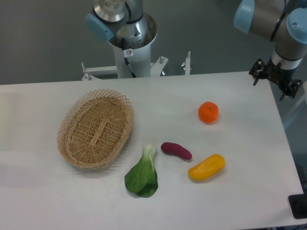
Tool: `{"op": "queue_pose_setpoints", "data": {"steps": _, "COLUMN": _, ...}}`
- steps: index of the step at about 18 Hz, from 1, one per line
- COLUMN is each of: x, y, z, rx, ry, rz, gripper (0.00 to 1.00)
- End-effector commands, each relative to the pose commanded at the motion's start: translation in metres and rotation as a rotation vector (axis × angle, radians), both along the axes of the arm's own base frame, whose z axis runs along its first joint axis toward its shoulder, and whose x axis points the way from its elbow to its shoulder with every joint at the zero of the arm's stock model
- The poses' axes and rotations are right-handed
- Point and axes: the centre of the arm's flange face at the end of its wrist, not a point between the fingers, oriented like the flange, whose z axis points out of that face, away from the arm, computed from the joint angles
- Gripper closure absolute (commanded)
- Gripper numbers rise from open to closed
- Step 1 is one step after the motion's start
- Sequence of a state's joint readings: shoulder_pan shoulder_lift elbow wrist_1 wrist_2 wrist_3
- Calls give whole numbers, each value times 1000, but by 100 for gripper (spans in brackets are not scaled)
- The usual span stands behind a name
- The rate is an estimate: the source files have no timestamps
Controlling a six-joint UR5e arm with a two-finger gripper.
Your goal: Pick up the sweet potato from the table
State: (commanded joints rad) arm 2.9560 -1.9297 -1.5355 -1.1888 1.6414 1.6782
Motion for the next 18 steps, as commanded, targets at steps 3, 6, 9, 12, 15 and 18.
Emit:
{"op": "queue_pose_setpoints", "data": {"steps": 3, "x": 1, "y": 1, "z": -1, "rx": -2, "ry": -1, "rz": -1, "gripper": 0}}
{"op": "queue_pose_setpoints", "data": {"steps": 6, "x": 0, "y": 1, "z": -2, "rx": -2, "ry": -3, "rz": -1, "gripper": 0}}
{"op": "queue_pose_setpoints", "data": {"steps": 9, "x": 5, "y": 2, "z": -6, "rx": 26, "ry": -19, "rz": -1, "gripper": 0}}
{"op": "queue_pose_setpoints", "data": {"steps": 12, "x": 20, "y": 4, "z": -6, "rx": 88, "ry": -28, "rz": 18, "gripper": 0}}
{"op": "queue_pose_setpoints", "data": {"steps": 15, "x": 29, "y": 2, "z": -11, "rx": 88, "ry": -43, "rz": 57, "gripper": 0}}
{"op": "queue_pose_setpoints", "data": {"steps": 18, "x": 44, "y": 6, "z": -24, "rx": 86, "ry": -73, "rz": 117, "gripper": 0}}
